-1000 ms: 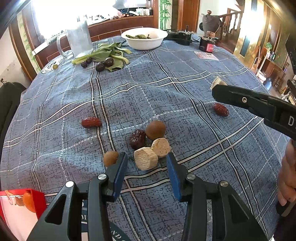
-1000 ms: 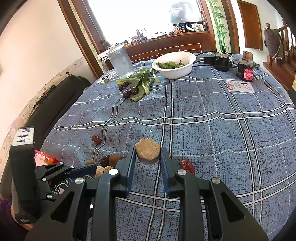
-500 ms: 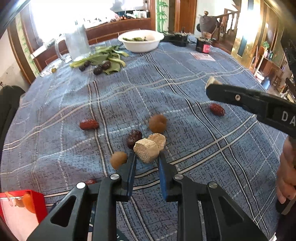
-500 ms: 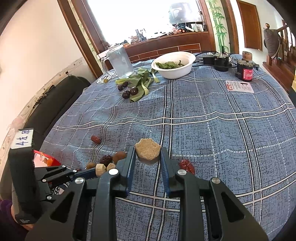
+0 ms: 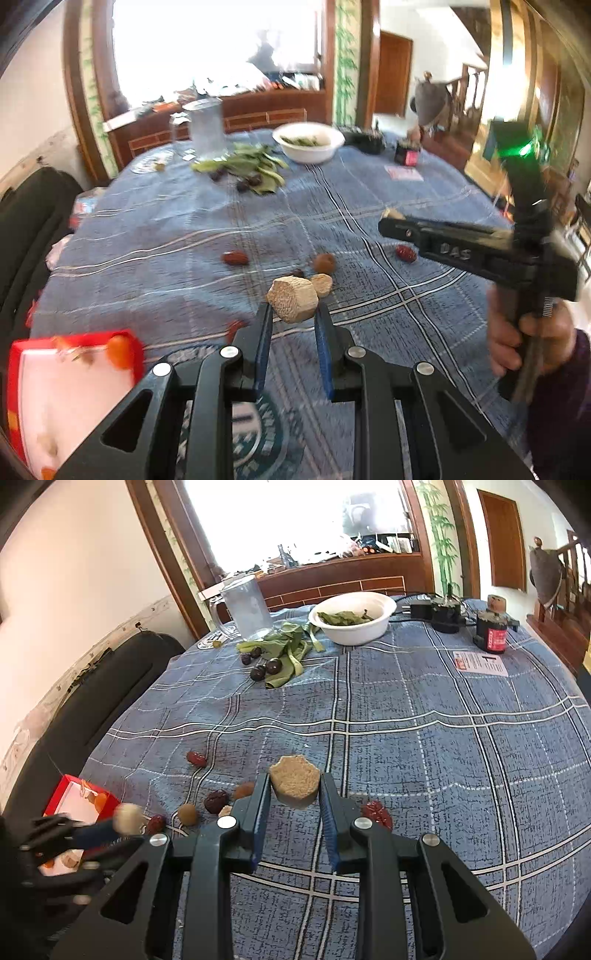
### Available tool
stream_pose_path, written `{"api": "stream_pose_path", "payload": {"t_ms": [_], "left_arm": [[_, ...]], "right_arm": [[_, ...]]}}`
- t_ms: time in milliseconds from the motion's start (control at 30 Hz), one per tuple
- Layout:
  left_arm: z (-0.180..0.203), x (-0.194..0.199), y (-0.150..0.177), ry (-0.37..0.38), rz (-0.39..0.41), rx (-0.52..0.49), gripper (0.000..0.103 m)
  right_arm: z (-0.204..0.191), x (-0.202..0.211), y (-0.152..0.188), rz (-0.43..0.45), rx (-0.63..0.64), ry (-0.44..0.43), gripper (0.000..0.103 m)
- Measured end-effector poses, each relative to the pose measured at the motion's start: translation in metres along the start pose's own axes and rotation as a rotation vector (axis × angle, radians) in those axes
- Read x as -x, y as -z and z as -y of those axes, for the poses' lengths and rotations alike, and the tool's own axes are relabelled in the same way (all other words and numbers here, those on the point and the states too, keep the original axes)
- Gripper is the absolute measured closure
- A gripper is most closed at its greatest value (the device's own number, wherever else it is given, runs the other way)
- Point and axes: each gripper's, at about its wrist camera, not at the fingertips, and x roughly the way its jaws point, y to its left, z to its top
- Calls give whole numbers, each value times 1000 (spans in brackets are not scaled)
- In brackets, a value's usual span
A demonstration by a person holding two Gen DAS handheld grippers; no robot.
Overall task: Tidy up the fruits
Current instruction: 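Carry both pastry cakes over the red tray and open both grippers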
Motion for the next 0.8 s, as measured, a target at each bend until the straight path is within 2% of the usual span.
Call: {"api": "stream_pose_path", "payload": {"t_ms": [133,267,500,600,700,800], "left_arm": [[-18,38,12,-23,62,59,81],[-37,64,29,-58,117,103,81],[-81,91,69,-89,113,196,81],[-100,100,81,-125,106,217,81],[-117,106,92,-171,112,241,81],[-136,109,102,-202,109,285,81]], "right_arm": [[-7,3,2,26,34,5,75],[-9,3,4,74,68,54,75],[-6,-2,9,135,67,106,75],[-14,-7,11,105,62,114,75],[-41,-2,13,85,94,80,75],[-100,8,23,75,183,-31,75]]}}
